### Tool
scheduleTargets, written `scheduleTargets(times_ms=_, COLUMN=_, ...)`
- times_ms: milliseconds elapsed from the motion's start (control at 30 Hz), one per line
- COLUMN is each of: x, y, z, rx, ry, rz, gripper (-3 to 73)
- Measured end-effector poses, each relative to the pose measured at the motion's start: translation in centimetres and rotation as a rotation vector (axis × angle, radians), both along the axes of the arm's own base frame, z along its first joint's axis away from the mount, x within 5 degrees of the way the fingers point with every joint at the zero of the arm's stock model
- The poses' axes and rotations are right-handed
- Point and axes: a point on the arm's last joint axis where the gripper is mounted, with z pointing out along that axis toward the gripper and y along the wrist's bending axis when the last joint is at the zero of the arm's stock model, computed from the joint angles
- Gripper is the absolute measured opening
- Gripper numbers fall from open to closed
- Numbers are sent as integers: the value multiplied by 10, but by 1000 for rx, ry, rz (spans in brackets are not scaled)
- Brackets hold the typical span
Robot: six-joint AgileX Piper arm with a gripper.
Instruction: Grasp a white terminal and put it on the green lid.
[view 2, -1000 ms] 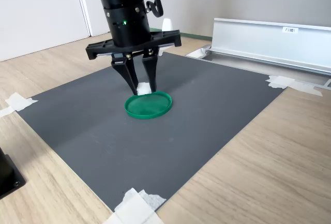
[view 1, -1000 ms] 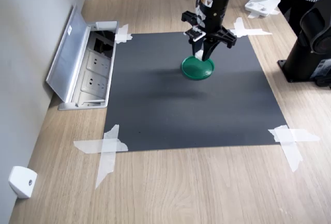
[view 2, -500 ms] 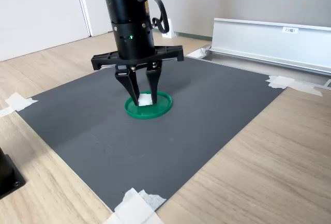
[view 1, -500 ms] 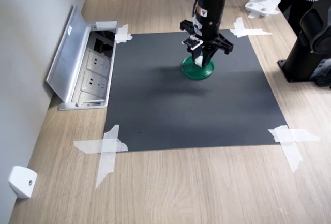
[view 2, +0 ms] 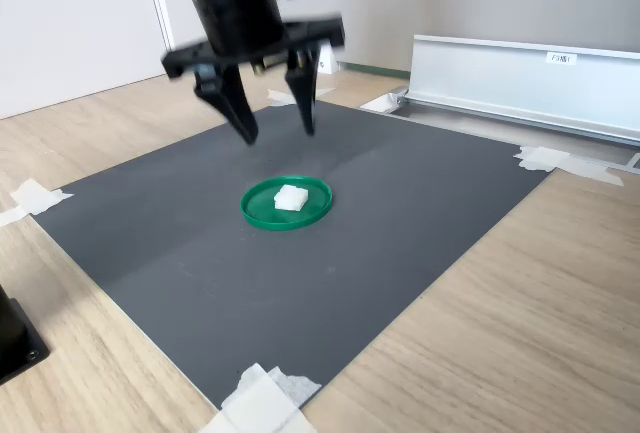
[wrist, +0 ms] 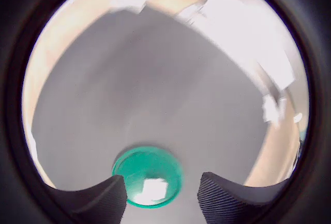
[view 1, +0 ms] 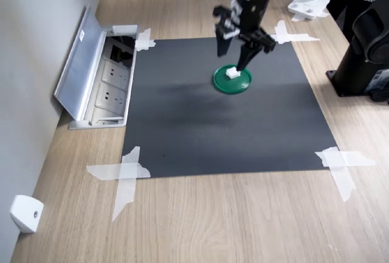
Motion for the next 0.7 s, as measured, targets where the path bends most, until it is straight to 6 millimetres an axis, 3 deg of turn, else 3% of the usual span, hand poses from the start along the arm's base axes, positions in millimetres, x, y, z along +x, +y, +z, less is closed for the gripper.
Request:
scheduleTargets(times_ms=100, x=-19, y=3, z=33, rx=30, ry=-163, rz=-56, gripper=457)
scheduleTargets(times_ms=333, x=-77, y=10, z=92, rx=195, ry=-503, rz=-222, gripper=52)
scheduleTargets(times_ms=500, x=-115, y=13, z=111, rx=390, ry=-800, rz=-342, gripper=-2)
scheduleTargets(times_ms=700, x=-151, y=17, z=84, rx=472, ry=-911, rz=-371, gripper=-5)
